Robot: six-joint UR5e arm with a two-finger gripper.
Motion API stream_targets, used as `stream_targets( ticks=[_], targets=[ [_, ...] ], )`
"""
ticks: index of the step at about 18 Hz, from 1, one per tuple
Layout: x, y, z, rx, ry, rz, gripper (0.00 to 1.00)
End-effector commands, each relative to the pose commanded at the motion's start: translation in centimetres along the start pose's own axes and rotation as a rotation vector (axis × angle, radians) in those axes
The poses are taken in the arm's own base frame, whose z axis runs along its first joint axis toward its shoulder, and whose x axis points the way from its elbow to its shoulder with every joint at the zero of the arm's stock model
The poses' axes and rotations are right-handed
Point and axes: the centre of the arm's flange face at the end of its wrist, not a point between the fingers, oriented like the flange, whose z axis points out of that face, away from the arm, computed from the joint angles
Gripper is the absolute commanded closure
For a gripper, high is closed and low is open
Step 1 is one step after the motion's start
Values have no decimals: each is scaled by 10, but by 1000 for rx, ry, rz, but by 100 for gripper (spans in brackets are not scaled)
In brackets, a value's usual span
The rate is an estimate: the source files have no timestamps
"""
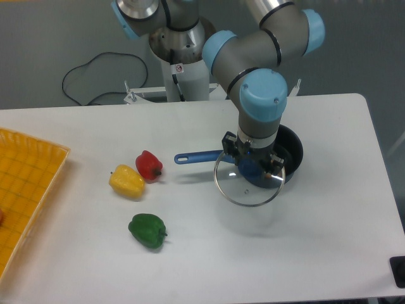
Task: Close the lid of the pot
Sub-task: 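Carry the glass lid with the gripper over the blue saucepan, then lower the glass lid onto the saucepan rim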
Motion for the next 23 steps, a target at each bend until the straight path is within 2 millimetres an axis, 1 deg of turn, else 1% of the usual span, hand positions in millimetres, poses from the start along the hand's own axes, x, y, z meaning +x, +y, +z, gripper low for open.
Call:
stream_targets(
  ticks=[4,8,10,14,15,17,20,23],
  targets=[
    [-2,10,-5,4,-4,12,67],
    [-5,19,-2,2,1,44,67],
    [-6,32,6,-6,16,69,67],
    [-9,45,15,-1,10,100,67],
    [-9,47,16,-2,9,114,67],
    [-13,61,17,0,13,114,67],
    [-13,75,15,32,21,124,67],
    [-14,84,19,44,29,139,67]
  ],
)
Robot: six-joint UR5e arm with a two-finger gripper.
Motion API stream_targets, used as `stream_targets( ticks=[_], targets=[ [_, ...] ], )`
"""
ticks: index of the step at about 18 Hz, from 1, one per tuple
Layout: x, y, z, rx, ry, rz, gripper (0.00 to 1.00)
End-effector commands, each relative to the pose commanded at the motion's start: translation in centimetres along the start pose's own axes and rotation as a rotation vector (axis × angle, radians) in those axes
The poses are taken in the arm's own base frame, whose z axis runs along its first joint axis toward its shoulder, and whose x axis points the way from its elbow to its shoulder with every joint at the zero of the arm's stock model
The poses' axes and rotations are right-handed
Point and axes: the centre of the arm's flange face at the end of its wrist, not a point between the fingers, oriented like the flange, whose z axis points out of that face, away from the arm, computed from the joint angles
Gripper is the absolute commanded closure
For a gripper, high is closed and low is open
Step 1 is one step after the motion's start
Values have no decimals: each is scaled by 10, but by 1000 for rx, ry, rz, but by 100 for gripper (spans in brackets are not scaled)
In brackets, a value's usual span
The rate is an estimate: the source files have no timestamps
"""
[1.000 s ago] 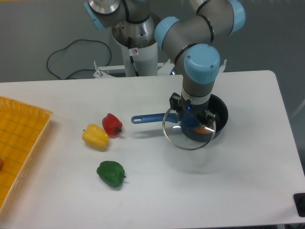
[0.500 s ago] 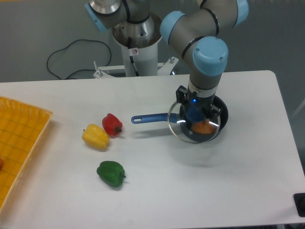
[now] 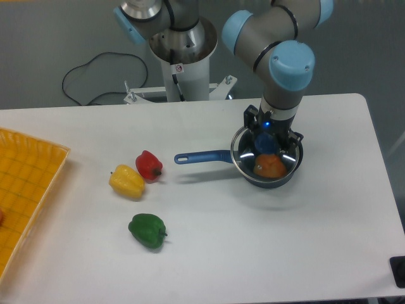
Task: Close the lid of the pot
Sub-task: 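Lower the glass lid onto the saucepan rim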
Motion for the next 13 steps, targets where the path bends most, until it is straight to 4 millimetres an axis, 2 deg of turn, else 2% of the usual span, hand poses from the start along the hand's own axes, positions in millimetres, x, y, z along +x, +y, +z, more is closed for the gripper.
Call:
stream_targets(
  ticks=[4,13],
  targets=[
    [3,9,11,8,-24,6,67],
    [0,16,12,8,-25,10,67]
  ],
)
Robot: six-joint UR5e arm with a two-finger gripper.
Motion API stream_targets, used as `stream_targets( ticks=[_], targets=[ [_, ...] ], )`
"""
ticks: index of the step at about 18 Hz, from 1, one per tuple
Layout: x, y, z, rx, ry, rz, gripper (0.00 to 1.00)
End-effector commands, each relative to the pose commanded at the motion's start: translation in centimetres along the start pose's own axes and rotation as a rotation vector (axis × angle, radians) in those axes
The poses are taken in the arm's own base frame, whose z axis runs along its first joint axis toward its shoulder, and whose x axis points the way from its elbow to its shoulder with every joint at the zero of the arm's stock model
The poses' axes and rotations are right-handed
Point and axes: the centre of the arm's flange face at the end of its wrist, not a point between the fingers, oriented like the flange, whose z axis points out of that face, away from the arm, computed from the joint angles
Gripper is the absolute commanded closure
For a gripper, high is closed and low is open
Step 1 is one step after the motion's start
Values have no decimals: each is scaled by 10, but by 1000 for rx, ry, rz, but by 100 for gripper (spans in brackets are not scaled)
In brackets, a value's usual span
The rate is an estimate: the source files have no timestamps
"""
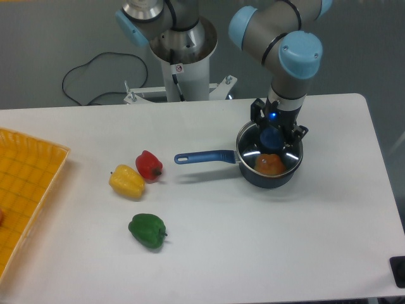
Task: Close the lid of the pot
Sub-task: 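Lower the glass lid onto the saucepan rim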
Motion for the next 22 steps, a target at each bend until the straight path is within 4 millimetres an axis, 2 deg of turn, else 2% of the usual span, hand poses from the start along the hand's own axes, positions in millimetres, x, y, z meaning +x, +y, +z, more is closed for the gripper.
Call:
stream_targets(
  ticks=[5,14,22],
  targets=[
    [-5,7,4,1,4,-2,67],
    [-5,6,4,2,-5,-1,66],
    [-1,5,15,4,-18,2,66]
  ],
)
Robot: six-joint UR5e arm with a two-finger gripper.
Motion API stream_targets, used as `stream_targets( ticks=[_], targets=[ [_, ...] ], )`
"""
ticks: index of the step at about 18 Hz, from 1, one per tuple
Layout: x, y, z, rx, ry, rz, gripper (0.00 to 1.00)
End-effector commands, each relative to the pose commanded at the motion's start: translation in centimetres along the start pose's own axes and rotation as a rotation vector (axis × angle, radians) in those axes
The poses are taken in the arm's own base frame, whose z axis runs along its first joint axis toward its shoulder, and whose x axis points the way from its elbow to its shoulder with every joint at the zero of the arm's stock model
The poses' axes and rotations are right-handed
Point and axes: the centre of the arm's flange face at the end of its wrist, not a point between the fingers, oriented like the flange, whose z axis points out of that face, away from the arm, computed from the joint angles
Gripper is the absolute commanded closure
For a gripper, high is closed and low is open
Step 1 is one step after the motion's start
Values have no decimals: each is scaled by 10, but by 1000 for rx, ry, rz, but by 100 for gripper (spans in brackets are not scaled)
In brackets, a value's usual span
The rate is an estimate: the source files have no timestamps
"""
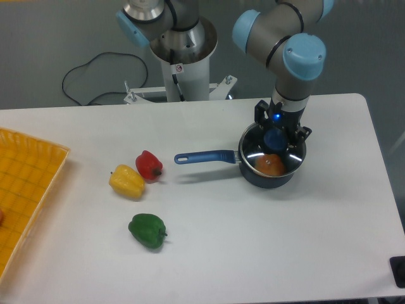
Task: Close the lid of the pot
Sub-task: 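Lower the glass lid onto the saucepan rim, then hold the lid knob steady while the lid settles on the pot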
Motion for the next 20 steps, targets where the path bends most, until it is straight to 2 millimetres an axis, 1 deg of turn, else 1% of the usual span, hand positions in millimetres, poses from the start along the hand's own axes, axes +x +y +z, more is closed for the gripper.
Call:
stream_targets(
  ticks=[17,20],
  targets=[
    [1,1,2,0,3,0,66],
    [2,1,6,0,2,0,66]
  ],
)
